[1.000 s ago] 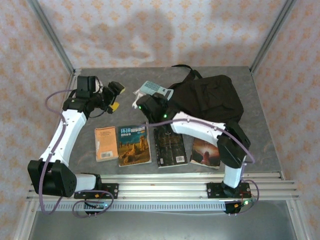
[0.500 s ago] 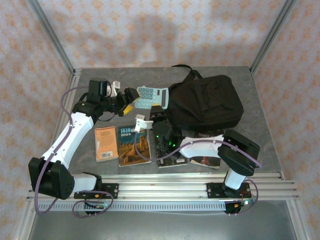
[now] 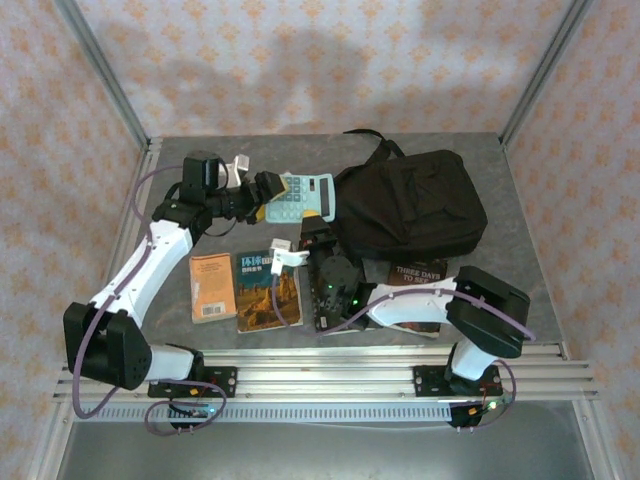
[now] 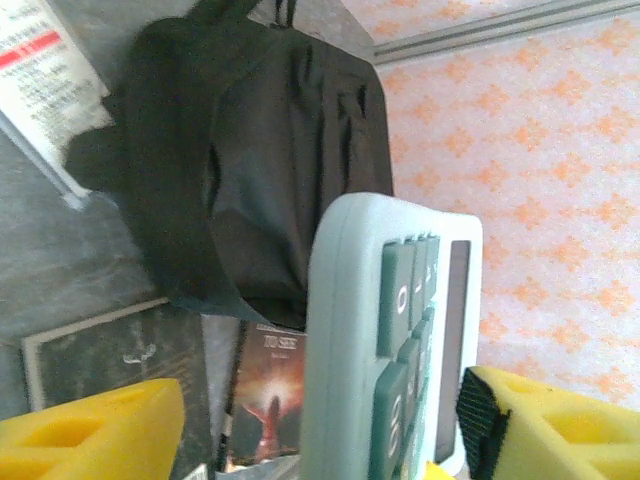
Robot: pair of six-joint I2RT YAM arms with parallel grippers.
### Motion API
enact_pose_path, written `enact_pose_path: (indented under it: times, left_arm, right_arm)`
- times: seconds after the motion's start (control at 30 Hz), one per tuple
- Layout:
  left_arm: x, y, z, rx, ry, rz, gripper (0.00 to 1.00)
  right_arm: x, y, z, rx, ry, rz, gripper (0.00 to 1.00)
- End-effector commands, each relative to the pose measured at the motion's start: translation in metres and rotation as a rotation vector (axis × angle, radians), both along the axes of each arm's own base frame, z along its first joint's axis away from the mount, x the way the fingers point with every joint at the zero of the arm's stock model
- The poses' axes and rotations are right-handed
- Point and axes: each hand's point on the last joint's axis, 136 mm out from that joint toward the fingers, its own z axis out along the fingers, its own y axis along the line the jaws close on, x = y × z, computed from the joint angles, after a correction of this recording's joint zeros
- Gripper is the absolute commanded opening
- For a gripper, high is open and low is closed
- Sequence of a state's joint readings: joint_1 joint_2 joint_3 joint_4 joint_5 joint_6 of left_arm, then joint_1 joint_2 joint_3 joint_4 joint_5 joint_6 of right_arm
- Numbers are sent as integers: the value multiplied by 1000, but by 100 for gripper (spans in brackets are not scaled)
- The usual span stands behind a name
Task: Pack the student bag
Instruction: Pass the calculator.
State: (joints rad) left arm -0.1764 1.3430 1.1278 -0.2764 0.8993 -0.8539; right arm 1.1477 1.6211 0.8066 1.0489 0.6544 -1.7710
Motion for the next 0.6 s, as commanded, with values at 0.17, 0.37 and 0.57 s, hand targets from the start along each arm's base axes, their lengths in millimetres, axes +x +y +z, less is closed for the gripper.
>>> enact_pose_path:
  times: [0.17,0.37,0.57]
  left_arm:
    - [1,-22,22,-150,-45,-64,44]
    - [-1,-23,24,-157,-53,-68,24]
    - [-1,-21,27,-134,-50,-59,20]
  right_arm:
    - [-5,-6,30,105,-36,11,17]
    - [-1,-6,22,93,-11,-4,18]
    - [1,-12,6,71,50,-33,32]
